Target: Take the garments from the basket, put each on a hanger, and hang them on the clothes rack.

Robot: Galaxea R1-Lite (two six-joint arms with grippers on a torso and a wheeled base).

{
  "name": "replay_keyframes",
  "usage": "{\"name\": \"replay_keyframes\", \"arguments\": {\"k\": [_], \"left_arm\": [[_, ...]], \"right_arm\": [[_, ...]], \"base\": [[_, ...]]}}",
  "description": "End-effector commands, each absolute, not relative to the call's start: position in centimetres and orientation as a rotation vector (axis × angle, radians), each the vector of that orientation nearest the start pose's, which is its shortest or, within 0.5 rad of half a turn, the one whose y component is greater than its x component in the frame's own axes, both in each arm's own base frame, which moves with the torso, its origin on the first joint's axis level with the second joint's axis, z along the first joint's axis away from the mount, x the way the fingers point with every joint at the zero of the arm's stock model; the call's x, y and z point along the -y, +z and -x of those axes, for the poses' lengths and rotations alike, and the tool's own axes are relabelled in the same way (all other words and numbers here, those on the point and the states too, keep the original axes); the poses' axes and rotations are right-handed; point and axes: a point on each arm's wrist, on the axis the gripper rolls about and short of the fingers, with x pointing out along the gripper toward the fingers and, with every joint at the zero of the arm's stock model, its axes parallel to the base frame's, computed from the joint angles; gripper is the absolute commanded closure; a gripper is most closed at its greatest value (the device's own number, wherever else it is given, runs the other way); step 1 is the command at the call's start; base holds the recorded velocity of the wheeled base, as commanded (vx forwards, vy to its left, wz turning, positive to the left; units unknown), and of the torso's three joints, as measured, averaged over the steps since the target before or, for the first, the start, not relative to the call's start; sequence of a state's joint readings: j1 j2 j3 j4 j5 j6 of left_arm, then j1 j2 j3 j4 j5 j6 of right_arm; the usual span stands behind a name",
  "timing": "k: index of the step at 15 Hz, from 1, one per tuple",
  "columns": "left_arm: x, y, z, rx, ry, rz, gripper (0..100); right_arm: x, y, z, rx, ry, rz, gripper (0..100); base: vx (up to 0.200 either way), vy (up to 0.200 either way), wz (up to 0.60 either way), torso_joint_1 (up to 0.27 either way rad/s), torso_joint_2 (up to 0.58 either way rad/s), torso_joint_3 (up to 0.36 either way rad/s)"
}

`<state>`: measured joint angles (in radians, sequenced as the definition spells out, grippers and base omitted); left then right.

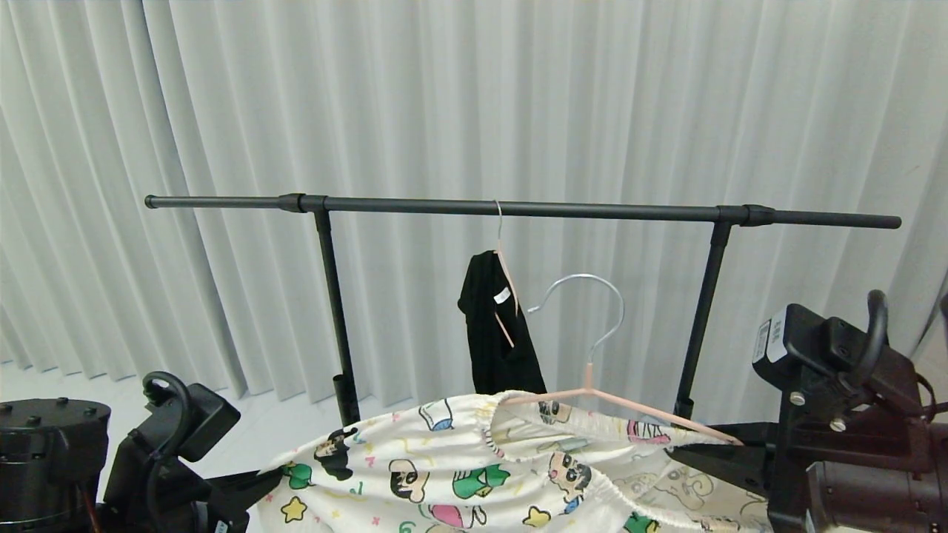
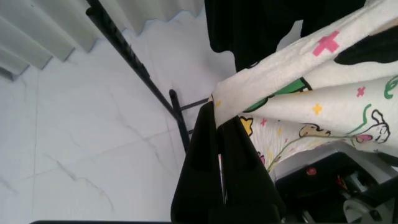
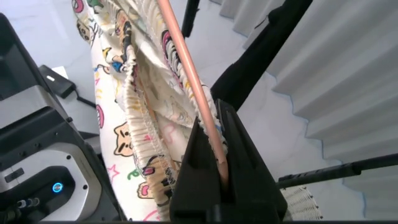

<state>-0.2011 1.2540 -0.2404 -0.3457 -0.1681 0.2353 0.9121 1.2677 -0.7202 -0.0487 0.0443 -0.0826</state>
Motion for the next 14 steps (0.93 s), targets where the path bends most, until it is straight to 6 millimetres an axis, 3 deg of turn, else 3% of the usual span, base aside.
{"name": "replay_keyframes", "arguments": {"k": [1,4,5,10,14], "left_arm": [[3.8,12.6,-13.8,-0.552,-0.464,-0.244,100],[3.8,12.9,-13.5,-0.534,-0.47,-0.245,100],[3.9,13.0,-13.3,-0.519,-0.479,-0.246,0],[5.0,15.1,-10.5,-0.408,-0.67,-0.059,0],[4.6,16.5,-10.8,-0.341,-0.597,-0.058,0]], "right_arm": [[-15.0,21.0,-11.5,-0.434,0.957,0.296,100],[-15.1,20.8,-11.5,-0.441,0.955,0.298,100],[-15.0,20.8,-11.5,-0.441,0.955,0.298,100],[-14.3,20.9,-12.3,-0.443,0.867,0.295,100],[-13.1,20.4,-13.1,-0.495,0.74,0.311,100]], "base": [[0.0,0.0,0.0,0.0,0.0,0.0],[0.0,0.0,0.0,0.0,0.0,0.0],[0.0,0.0,0.0,0.0,0.0,0.0],[0.0,0.0,0.0,0.0,0.0,0.0],[0.0,0.0,0.0,0.0,0.0,0.0]]}}
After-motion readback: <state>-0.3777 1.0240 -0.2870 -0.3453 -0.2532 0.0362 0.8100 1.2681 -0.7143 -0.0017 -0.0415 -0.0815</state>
